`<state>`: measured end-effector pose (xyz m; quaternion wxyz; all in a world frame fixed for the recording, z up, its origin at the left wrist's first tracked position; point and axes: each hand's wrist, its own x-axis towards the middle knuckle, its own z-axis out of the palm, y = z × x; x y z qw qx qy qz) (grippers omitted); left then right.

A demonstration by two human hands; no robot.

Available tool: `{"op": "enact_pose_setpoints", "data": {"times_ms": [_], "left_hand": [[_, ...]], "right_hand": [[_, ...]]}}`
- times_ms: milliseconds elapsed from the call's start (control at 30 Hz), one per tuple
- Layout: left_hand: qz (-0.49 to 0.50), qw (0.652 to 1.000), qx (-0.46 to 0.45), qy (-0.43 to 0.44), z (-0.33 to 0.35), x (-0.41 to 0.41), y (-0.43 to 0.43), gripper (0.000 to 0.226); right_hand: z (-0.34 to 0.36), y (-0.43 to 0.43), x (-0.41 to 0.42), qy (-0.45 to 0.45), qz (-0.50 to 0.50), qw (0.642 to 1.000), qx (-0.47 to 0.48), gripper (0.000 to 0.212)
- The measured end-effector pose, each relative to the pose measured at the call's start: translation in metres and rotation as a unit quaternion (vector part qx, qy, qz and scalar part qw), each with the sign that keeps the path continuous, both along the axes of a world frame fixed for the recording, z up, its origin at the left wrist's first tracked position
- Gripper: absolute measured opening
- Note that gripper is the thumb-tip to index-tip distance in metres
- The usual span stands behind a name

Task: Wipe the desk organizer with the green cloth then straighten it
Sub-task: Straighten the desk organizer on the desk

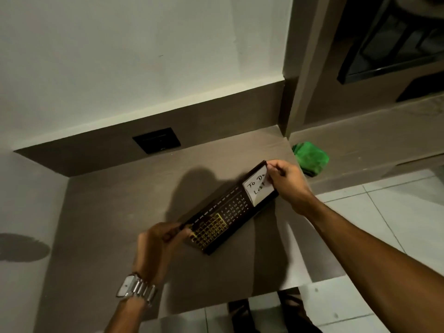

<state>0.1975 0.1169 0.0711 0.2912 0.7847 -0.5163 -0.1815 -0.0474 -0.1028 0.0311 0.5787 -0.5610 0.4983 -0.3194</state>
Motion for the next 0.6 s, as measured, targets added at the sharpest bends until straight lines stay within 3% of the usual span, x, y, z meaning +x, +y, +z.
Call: {"op": "enact_pose_setpoints", "data": {"times_ms": [100, 267, 600], "left_hand": [[0.046, 0.999, -0.014, 0.022, -0.001, 0.021, 0.003, 0.007], [0.109, 0.986, 0.003, 0.129, -0.006, 0.047, -0.016, 0.007], [0.14, 0.982, -0.03, 0.127, -0.01, 0.103, -0.05, 0.01]], "right_hand": [[-0.005, 0.005, 0.004, 0.004, -0.024, 1.0, 0.017, 0.018], [-0.012, 0.013, 0.025, 0.017, -0.072, 0.997, 0.024, 0.016], [-0.009, 0.018, 0.064, 0.016, -0.083, 0.996, 0.036, 0.015]]}}
